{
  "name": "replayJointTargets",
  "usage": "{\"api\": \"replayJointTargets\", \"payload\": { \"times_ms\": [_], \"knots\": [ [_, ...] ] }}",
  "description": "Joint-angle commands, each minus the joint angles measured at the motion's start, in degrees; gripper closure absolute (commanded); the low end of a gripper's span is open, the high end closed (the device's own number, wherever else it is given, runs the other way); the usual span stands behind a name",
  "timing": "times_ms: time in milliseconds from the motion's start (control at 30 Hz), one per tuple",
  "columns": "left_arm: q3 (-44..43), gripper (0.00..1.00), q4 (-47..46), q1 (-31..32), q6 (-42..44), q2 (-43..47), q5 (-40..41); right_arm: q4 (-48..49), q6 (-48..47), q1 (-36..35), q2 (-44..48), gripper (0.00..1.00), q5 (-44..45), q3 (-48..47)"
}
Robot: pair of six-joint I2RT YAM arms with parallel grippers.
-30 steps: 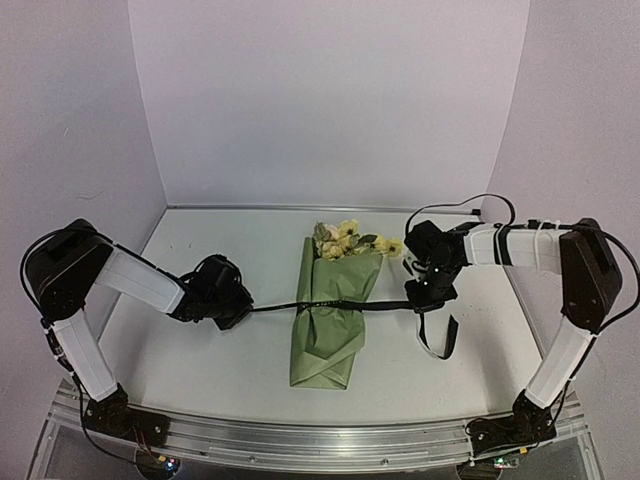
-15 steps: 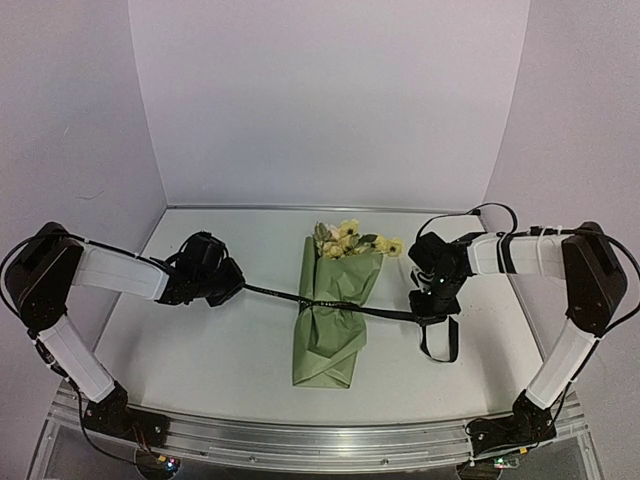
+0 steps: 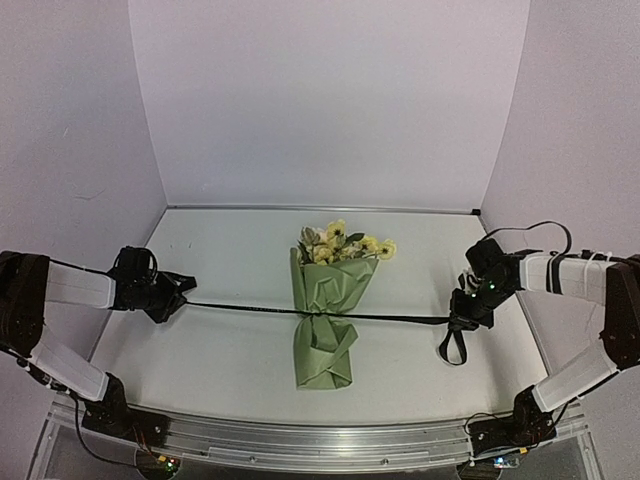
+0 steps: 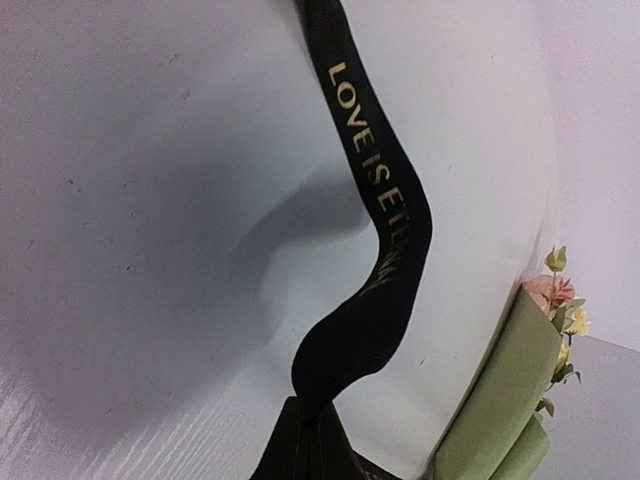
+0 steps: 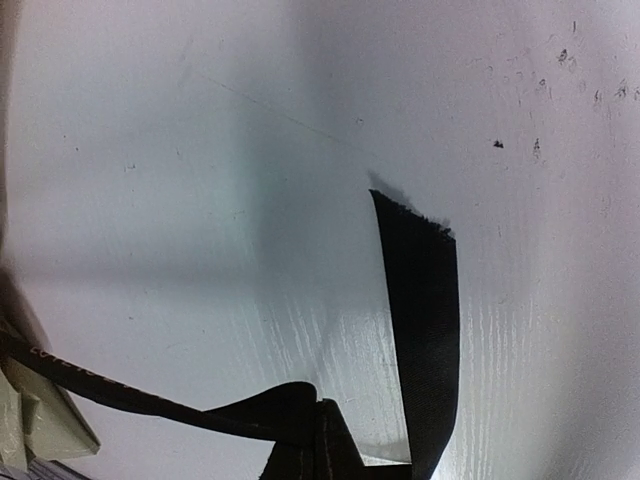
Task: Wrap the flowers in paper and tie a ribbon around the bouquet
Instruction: Tie the ribbon around the folded bouquet.
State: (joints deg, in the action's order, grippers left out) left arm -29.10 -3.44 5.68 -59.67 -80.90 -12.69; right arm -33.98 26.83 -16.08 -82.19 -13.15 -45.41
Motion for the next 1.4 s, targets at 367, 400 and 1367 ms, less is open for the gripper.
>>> {"api": "replayJointTargets", "payload": {
  "times_ms": [367,400,1367],
  "knots": [
    [0.2,1.00,2.5,-12.0,3.1,1.6,6.2,-5.8,6.4,13.7,4.0,1.00,4.5,4.1],
    [0.3,1.00,2.3,-12.6,3.1,1.5,5.7,-5.9,6.6,14.3,4.0,1.00,3.8,3.9],
    [0.1,1.00,-0.3,-18.1,8.1,3.3,-7.3,-10.0,3.9,20.2,4.1,1.00,-1.0,2.7]
  ]
}}
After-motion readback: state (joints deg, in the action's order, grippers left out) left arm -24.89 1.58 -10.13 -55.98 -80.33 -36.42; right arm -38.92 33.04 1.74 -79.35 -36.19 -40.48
